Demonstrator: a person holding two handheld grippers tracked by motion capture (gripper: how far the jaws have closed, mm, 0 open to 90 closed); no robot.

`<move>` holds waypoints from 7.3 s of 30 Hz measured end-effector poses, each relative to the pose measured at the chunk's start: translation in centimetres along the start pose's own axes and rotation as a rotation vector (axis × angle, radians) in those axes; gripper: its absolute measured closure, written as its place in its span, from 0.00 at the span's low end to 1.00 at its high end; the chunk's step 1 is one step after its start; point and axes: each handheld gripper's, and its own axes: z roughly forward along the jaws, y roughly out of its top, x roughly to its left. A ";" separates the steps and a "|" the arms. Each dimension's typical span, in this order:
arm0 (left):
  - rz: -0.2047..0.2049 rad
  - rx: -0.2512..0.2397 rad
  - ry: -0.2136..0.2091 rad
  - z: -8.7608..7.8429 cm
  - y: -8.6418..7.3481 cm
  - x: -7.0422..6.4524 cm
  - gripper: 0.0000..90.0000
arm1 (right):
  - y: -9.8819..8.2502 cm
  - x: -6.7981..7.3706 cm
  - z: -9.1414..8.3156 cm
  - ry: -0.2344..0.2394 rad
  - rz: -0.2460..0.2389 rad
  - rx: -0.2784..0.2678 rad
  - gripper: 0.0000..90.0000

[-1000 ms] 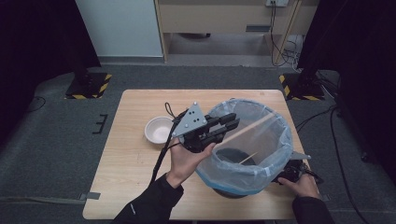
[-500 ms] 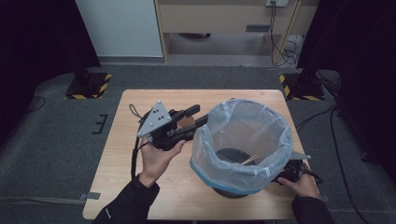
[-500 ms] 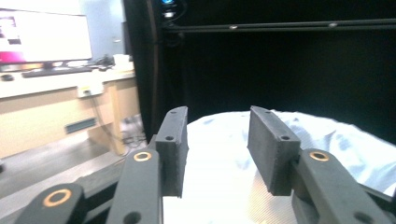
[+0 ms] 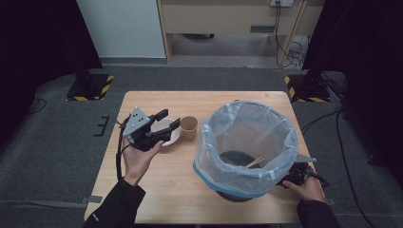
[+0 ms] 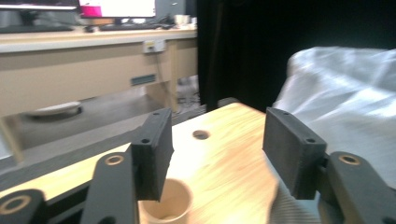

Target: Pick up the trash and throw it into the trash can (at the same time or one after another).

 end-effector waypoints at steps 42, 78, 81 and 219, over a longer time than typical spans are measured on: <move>0.080 0.516 0.094 6.7 -13.1 5.5 0.31 | 0.0 0.0 0.0 0.002 -0.003 0.000 0.01; 0.157 0.591 0.174 5.8 -11.5 5.5 0.91 | 0.0 0.0 0.0 0.003 -0.004 0.000 0.01; 0.127 0.544 0.185 5.0 -10.6 5.9 0.93 | 0.0 0.0 0.0 0.003 -0.004 0.000 0.01; 0.106 -0.295 -0.445 2.0 8.4 -13.3 0.93 | 0.1 0.0 0.1 0.006 -0.010 -0.001 0.01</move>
